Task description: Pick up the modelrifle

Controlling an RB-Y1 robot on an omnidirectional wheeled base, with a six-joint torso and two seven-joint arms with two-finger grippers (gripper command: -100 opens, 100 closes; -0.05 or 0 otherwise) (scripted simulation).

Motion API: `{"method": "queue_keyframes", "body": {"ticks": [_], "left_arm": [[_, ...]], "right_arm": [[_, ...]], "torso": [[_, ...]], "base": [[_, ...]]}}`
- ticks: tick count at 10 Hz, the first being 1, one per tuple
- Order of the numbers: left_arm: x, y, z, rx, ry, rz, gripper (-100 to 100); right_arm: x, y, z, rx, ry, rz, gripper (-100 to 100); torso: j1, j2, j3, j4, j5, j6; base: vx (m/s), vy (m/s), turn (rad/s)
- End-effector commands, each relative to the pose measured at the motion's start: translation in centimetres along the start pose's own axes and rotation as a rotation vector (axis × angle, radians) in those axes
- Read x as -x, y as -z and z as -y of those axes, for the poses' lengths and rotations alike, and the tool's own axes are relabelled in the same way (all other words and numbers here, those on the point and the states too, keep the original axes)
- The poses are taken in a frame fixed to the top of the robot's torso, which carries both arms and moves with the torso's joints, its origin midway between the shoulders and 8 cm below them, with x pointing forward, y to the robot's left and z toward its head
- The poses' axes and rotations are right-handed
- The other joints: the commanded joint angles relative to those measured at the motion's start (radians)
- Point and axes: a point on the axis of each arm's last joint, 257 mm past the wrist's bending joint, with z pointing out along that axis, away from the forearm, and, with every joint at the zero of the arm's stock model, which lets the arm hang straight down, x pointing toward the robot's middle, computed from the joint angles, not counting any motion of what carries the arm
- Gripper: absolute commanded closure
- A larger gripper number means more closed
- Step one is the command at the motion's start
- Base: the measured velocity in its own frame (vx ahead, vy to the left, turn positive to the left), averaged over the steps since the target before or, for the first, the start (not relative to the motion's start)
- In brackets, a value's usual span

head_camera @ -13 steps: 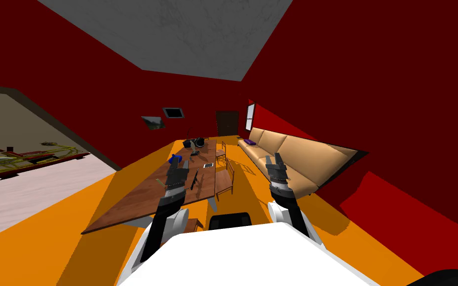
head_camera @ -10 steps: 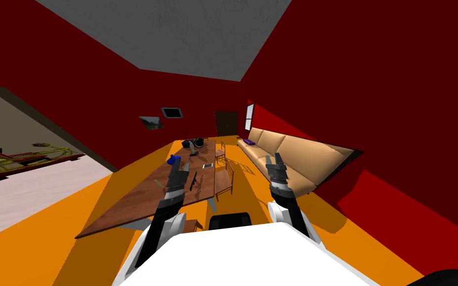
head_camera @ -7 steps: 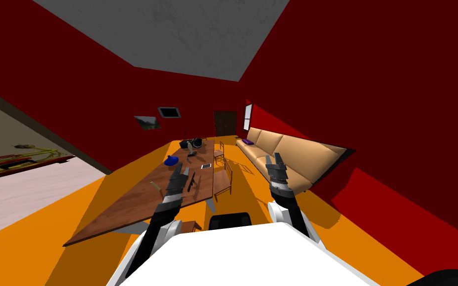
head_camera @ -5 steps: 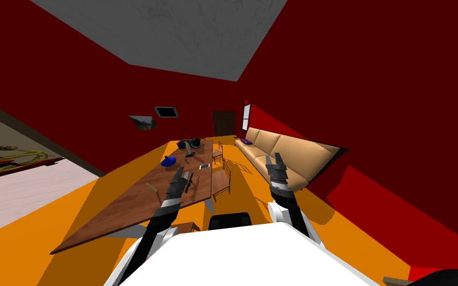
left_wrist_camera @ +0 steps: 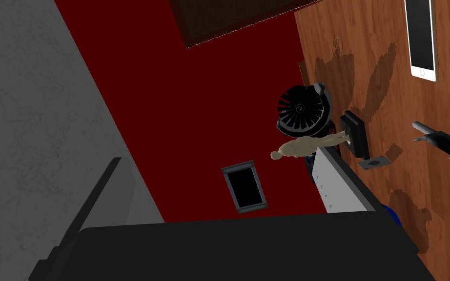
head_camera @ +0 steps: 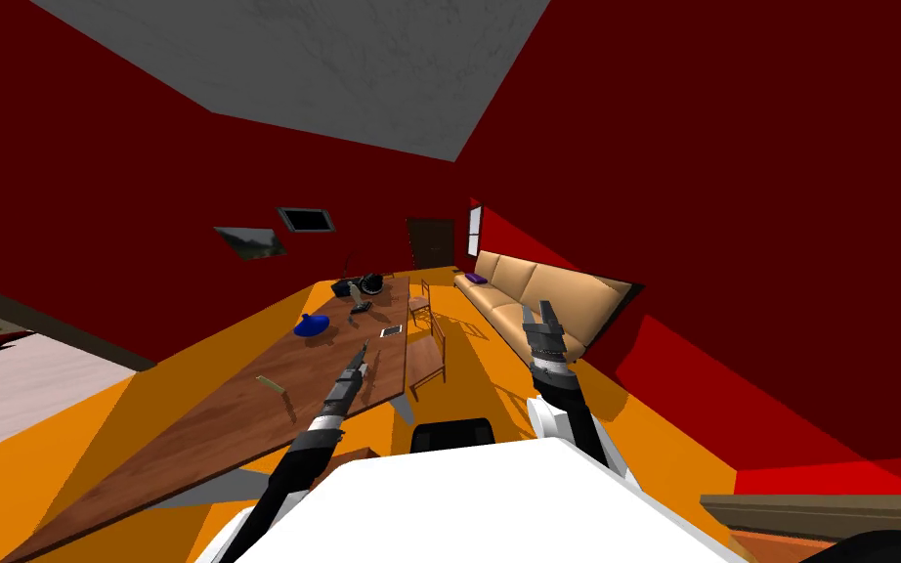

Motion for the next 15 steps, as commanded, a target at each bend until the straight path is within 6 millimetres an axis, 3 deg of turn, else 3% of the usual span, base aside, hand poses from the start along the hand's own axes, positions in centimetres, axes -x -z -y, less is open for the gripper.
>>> {"method": "queue_keyframes", "body": {"ticks": [1,2,3,5,6,8,9,13,14,15], "left_arm": [[0.3,1.1,-1.4,0.041,-0.022,-0.020,-100],[0.4,2.3,-3.7,0.104,-0.048,-0.045,-100],[0.4,2.3,-3.7,0.104,-0.048,-0.045,-100],[0.8,5.0,-8.2,0.233,-0.097,-0.095,-100],[0.8,5.0,-8.2,0.233,-0.100,-0.098,-100],[1.5,8.3,-12.6,0.365,-0.145,-0.145,-100],[1.5,8.3,-12.6,0.365,-0.153,-0.152,-100],[3.8,16.2,-19.9,0.621,-0.249,-0.251,-100],[4.0,16.2,-20.0,0.622,-0.260,-0.260,-100],[4.8,18.2,-21.4,0.682,-0.287,-0.287,-100]], "right_arm": [[0.0,0.0,0.0,0.000,0.000,0.000,0],[0.0,0.0,0.0,0.000,0.000,0.000,0],[0.0,0.0,0.0,0.000,0.000,0.000,0],[0.0,0.0,0.0,0.000,0.000,0.000,0],[0.0,0.0,0.0,0.000,0.000,0.000,0],[0.0,0.0,0.0,0.000,0.000,0.000,0],[0.0,0.0,0.0,0.000,0.000,0.000,0],[0.0,0.0,0.0,0.000,0.000,0.000,0],[0.0,0.0,0.0,0.000,0.000,0.000,0],[0.0,0.0,0.0,0.000,0.000,0.000,0]], "torso": [[0.000,0.000,0.000,0.000,0.000,0.000],[0.001,0.000,0.000,0.000,0.000,0.000],[0.002,0.000,0.000,0.000,0.000,0.000],[0.002,-0.001,0.000,0.000,0.000,0.000],[0.002,-0.002,-0.001,0.000,0.000,0.000],[0.003,-0.002,-0.001,0.000,0.001,0.000],[0.003,-0.003,-0.002,-0.001,0.001,0.000],[0.004,-0.005,-0.003,-0.001,0.001,0.000],[0.006,-0.007,-0.004,-0.001,0.001,0.000],[0.005,-0.005,-0.003,-0.001,0.001,-0.001]], "base": [[0.012,-0.040,-0.057],[0.011,-0.034,-0.114],[0.010,-0.020,-0.055],[0.031,-0.035,-0.157],[0.035,-0.025,-0.063],[0.049,-0.013,-0.166],[0.058,-0.003,-0.074],[0.085,0.007,-0.195],[0.074,0.027,-0.035],[0.062,0.017,-0.108]]}}
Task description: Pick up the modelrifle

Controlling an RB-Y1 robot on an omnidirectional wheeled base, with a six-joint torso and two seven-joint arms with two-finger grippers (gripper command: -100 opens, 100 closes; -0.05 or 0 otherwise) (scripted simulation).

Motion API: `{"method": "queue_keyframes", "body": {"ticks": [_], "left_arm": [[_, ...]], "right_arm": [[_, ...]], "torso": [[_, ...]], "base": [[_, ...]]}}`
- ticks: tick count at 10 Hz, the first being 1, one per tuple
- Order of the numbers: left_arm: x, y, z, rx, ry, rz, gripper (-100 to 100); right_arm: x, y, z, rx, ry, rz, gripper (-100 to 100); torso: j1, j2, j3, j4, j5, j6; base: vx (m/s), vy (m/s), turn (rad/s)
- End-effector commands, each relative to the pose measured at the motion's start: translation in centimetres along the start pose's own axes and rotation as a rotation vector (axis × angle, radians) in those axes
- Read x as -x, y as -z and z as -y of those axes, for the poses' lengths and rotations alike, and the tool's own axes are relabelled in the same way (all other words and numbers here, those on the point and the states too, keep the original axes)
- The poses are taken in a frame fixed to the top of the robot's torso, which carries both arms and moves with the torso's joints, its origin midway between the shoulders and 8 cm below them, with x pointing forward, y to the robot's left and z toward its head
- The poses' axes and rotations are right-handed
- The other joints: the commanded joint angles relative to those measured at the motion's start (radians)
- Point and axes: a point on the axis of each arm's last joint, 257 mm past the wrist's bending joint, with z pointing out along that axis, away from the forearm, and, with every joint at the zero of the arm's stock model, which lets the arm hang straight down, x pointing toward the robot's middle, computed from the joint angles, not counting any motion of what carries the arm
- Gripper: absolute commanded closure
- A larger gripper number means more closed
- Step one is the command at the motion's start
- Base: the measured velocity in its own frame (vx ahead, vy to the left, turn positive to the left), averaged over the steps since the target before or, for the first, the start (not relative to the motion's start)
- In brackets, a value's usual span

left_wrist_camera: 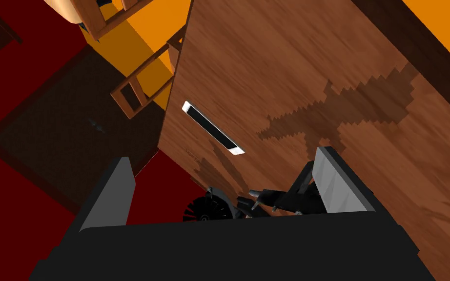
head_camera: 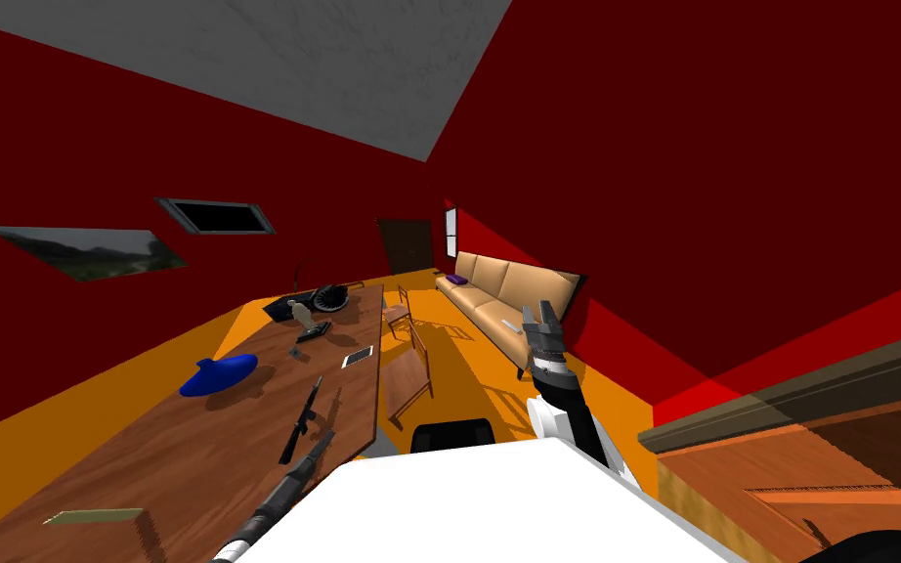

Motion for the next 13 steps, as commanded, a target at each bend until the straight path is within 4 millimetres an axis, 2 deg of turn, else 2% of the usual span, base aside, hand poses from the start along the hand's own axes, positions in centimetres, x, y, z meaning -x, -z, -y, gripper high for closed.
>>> {"method": "queue_keyframes", "body": {"ticks": [1,5,6,9,13], "left_arm": [[-0.1,0.2,-1.5,0.032,-0.016,-0.013,-100],[0.2,4.2,-10.6,0.255,-0.122,-0.104,-100],[0.5,4.2,-10.6,0.255,-0.134,-0.108,-100],[2.0,7.2,-15.6,0.387,-0.225,-0.165,-100],[5.0,9.6,-19.1,0.494,-0.342,-0.220,-100]], "right_arm": [[0.0,0.0,0.0,0.000,0.000,0.000,0],[0.0,0.0,0.0,0.000,0.000,0.000,0],[0.0,0.0,0.0,0.000,0.000,0.000,0],[0.0,0.0,0.0,0.000,0.000,0.000,0],[0.0,0.0,0.0,0.000,0.000,0.000,0]], "torso": [[0.000,0.000,0.000,0.000,0.000,0.000],[0.001,-0.001,-0.001,0.000,0.000,0.000],[0.001,-0.002,-0.001,0.000,0.000,0.000],[0.000,0.000,0.000,0.000,0.000,0.000],[0.001,-0.003,-0.002,-0.001,0.000,0.000]], "base": [[0.045,0.015,-0.074],[0.080,0.029,-0.168],[0.064,0.024,-0.050],[0.070,0.032,-0.144],[0.103,0.050,-0.129]]}}
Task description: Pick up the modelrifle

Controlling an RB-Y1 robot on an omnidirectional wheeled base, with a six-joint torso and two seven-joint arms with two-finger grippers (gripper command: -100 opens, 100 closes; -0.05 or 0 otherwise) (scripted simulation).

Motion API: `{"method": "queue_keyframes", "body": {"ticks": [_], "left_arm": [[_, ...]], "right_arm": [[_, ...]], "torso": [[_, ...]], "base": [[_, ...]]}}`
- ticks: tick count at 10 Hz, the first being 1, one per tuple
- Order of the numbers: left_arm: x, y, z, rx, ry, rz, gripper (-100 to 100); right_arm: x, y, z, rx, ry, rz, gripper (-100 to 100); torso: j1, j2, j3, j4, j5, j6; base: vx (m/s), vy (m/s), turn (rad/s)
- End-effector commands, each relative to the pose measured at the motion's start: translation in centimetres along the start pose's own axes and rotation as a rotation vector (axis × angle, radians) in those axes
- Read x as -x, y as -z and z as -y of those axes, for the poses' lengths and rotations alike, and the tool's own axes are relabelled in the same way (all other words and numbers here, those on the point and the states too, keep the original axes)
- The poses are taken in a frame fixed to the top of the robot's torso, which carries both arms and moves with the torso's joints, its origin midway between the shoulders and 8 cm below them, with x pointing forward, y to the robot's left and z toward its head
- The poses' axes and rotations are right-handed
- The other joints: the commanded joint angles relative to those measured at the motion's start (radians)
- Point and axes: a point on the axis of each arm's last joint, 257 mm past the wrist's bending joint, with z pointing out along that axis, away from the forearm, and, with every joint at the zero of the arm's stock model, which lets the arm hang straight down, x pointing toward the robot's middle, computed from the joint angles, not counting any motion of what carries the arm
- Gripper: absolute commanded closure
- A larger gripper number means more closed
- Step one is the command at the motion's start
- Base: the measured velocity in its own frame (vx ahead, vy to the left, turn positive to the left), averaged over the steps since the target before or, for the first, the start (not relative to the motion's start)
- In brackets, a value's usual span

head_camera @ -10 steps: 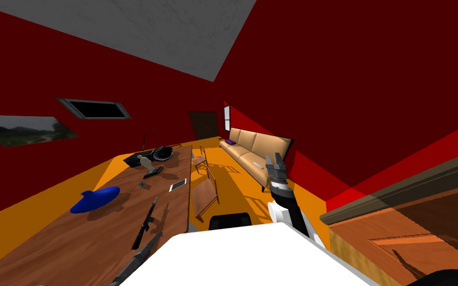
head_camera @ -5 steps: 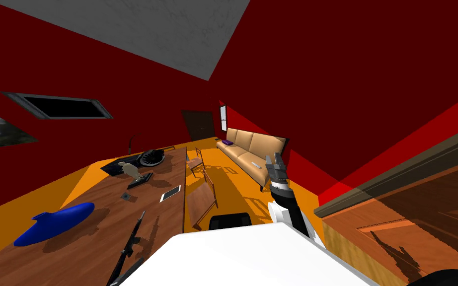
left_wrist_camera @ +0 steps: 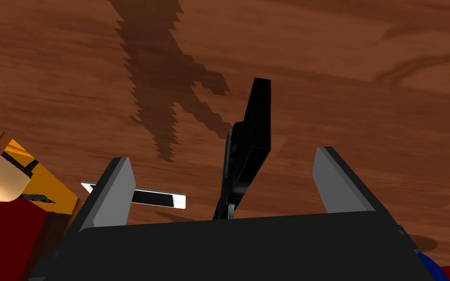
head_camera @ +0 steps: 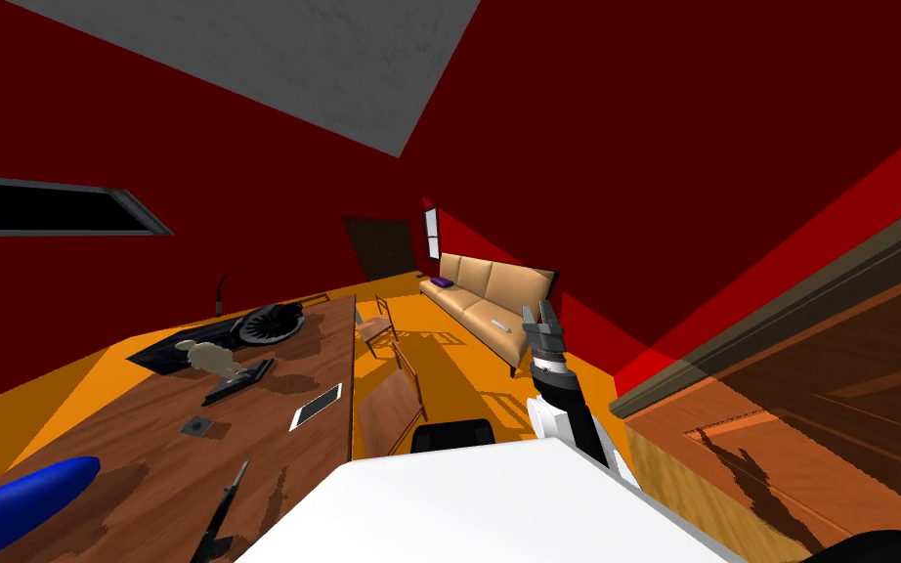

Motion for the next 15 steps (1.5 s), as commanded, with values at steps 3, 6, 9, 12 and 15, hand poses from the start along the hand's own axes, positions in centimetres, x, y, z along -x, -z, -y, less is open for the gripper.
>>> {"method": "queue_keyframes", "body": {"ticks": [3,6,9,12,15], "left_arm": [[1.6,0.5,-2.6,0.059,-0.081,-0.022,-100],[2.4,0.8,-3.6,0.084,-0.124,-0.033,-100],[2.4,0.8,-3.6,0.084,-0.124,-0.033,-100],[2.4,0.8,-3.6,0.084,-0.124,-0.033,-100],[2.4,0.8,-3.6,0.084,-0.124,-0.033,-100]], "right_arm": [[0.0,0.0,0.0,0.000,0.000,0.000,0],[0.0,0.0,0.0,0.000,0.000,0.000,0],[0.0,0.0,0.0,0.000,0.000,0.000,0],[0.0,0.0,0.0,0.000,0.000,0.000,0],[0.0,0.0,0.0,0.000,0.000,0.000,0]], "torso": [[0.001,0.000,0.000,0.000,0.000,0.000],[-0.003,0.006,0.004,0.001,-0.001,-0.001],[-0.004,0.007,0.004,0.002,-0.001,-0.001],[-0.004,0.007,0.004,0.002,-0.001,-0.001],[-0.005,0.007,0.004,0.002,-0.001,-0.001]], "base": [[0.089,0.058,-0.094],[-0.007,0.013,-0.034],[-0.002,0.003,-0.008],[0.000,0.000,0.000],[0.003,-0.004,0.012]]}}
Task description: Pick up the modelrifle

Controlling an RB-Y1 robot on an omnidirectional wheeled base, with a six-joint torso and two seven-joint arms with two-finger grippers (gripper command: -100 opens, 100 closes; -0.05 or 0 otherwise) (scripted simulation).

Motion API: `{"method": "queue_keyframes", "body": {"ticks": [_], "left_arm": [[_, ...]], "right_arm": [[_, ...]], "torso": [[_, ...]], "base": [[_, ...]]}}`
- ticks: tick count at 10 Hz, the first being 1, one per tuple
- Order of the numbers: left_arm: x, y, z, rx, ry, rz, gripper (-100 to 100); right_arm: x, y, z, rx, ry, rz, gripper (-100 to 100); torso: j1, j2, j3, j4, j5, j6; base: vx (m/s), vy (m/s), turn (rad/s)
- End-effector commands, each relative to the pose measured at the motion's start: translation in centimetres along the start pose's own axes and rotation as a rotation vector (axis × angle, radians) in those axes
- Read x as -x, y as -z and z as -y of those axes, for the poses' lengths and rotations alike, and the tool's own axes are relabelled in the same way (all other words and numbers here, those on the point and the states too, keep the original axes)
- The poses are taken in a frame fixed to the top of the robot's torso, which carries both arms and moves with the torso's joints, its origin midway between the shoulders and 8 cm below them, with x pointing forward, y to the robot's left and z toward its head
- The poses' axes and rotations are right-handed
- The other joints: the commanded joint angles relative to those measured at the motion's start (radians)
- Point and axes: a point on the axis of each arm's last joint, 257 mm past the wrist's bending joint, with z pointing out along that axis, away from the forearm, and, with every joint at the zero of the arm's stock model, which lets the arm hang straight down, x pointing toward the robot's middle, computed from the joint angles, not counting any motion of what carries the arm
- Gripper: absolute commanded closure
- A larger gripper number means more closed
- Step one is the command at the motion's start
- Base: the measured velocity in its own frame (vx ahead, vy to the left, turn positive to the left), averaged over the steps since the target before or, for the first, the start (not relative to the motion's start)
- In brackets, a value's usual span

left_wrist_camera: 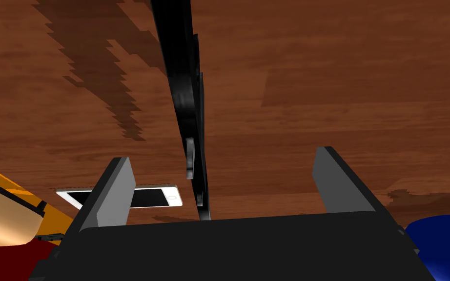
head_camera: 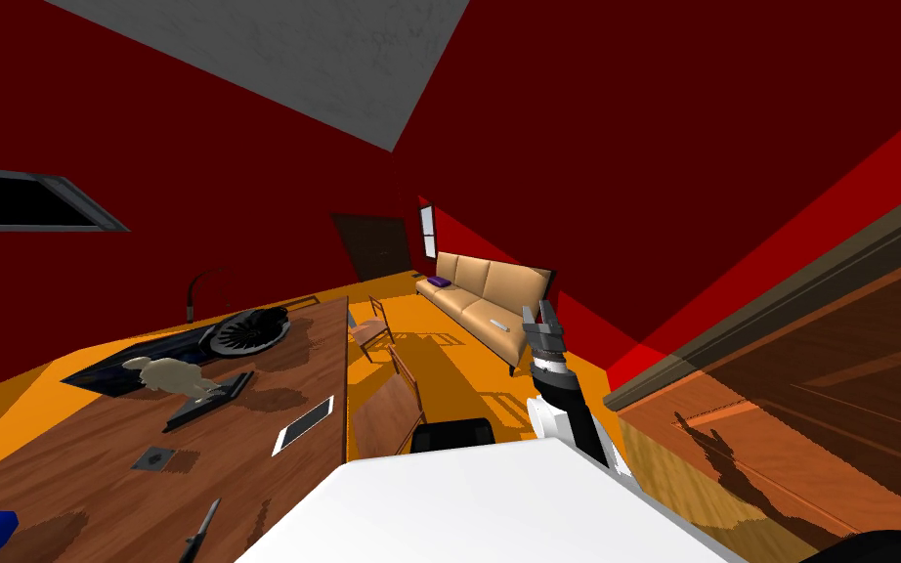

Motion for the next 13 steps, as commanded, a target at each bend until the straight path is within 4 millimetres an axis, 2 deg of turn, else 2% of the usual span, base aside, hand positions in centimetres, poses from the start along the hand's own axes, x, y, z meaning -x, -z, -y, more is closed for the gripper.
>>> {"method": "queue_keyframes", "body": {"ticks": [1,2,3,6,7,8,12,13], "left_arm": [[0.0,0.0,0.0,0.000,0.000,0.000,-100],[0.0,0.0,0.0,0.000,0.000,0.000,0],[-0.8,-0.6,-0.2,0.005,0.010,0.001,-100],[-2.2,-1.6,-0.2,0.009,0.024,-0.001,-100],[-1.8,-1.3,-0.4,0.009,0.022,0.000,-100],[-1.9,-1.4,-0.4,0.009,0.022,-0.001,100],[-1.8,-1.4,-0.3,0.007,0.020,0.000,100],[-1.8,-1.4,-0.3,0.008,0.020,0.000,0]], "right_arm": [[0.0,0.0,0.0,0.000,0.000,0.000,0],[0.0,0.0,0.0,0.000,0.000,0.000,0],[0.0,0.0,0.0,0.000,0.000,0.000,0],[0.0,0.0,0.0,0.000,0.000,0.000,0],[0.0,0.0,0.0,0.000,0.000,0.000,0],[0.0,0.0,0.0,0.000,0.000,0.000,0],[0.0,0.0,0.0,0.000,0.000,0.000,0],[0.0,0.0,0.0,0.000,0.000,0.000,0]], "torso": [[0.000,0.000,0.000,0.000,0.000,0.000],[0.000,0.000,0.000,0.000,0.000,0.000],[0.000,0.000,0.000,0.000,0.000,0.000],[0.002,0.001,0.001,0.000,0.001,0.000],[0.001,0.001,0.001,0.000,0.000,0.000],[0.001,0.001,0.000,0.000,0.000,0.000],[0.002,0.001,0.000,0.000,0.001,-0.001],[0.002,0.001,0.000,0.000,0.001,-0.001]], "base": [[0.000,0.000,0.000],[0.000,0.000,0.000],[-0.012,0.018,-0.052],[-0.014,0.021,-0.060],[-0.006,0.008,-0.011],[0.000,0.000,0.000],[-0.001,0.001,0.003],[0.000,0.000,0.000]]}}
